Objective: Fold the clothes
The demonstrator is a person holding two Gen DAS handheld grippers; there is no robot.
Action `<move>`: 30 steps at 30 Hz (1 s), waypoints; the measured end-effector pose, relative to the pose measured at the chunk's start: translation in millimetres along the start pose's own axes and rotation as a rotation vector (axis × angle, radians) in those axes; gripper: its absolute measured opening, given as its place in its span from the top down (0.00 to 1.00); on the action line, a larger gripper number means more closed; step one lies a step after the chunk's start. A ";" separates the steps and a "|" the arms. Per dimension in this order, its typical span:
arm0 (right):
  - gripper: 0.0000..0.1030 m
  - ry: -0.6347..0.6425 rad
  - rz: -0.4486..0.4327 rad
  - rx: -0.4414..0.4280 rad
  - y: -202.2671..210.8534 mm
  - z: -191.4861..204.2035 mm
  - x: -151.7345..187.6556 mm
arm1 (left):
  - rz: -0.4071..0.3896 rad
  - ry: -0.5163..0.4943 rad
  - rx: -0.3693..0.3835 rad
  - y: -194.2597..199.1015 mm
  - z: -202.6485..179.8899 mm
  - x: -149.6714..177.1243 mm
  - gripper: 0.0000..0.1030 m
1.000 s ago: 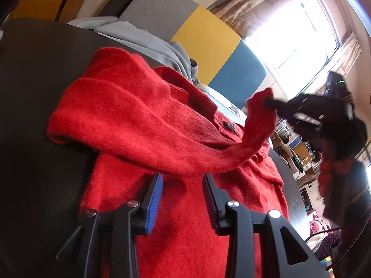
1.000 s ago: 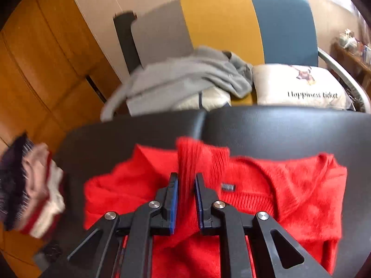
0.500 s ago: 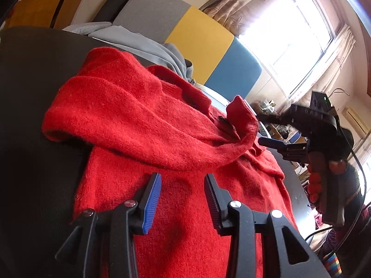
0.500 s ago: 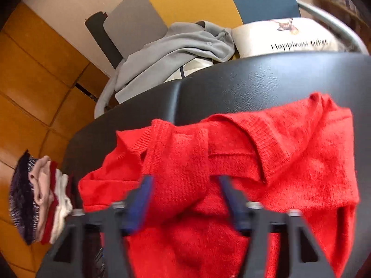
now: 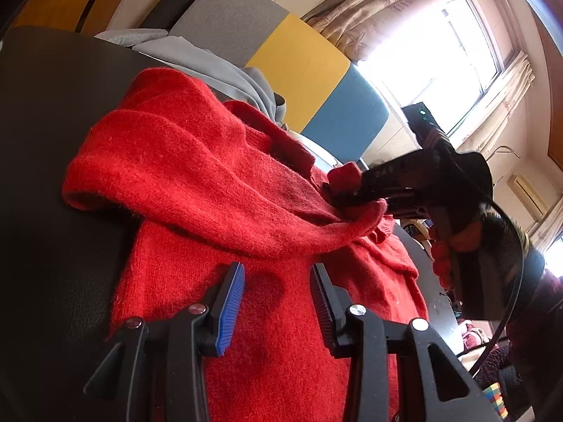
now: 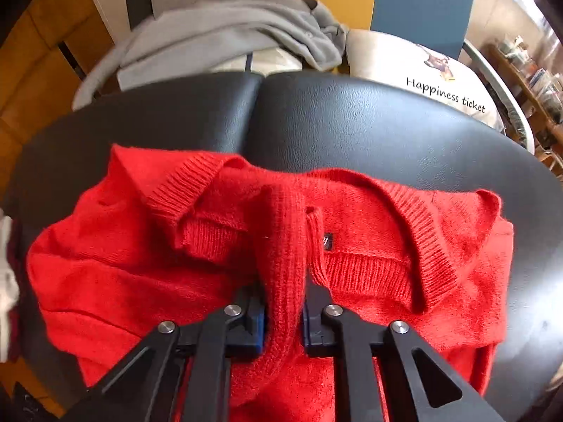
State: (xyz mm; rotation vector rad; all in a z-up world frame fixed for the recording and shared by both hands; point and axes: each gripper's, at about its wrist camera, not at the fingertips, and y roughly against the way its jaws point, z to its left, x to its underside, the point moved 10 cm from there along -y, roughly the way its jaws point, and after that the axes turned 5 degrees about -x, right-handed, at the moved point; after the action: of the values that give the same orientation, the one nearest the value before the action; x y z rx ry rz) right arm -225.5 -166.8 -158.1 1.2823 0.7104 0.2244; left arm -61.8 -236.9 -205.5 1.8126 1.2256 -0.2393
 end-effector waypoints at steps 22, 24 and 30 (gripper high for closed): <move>0.92 -0.142 -0.522 -0.361 152.1 -75.9 -34.3 | -0.041 -0.092 -0.227 -20.1 4.2 -60.5 0.61; 0.92 -0.223 -0.474 -0.353 115.5 -111.6 -6.4 | -0.007 -0.070 -0.220 -20.0 14.9 -48.7 0.61; 0.84 -0.471 -0.382 -0.520 39.1 -155.4 56.2 | 0.009 -0.008 -0.171 -21.5 22.6 -44.2 0.61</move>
State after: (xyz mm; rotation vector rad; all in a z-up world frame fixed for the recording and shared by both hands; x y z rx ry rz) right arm -266.1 -1.9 -158.8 0.6464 0.4347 -0.1954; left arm -93.9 -280.4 -204.5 1.6683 1.1950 -0.1320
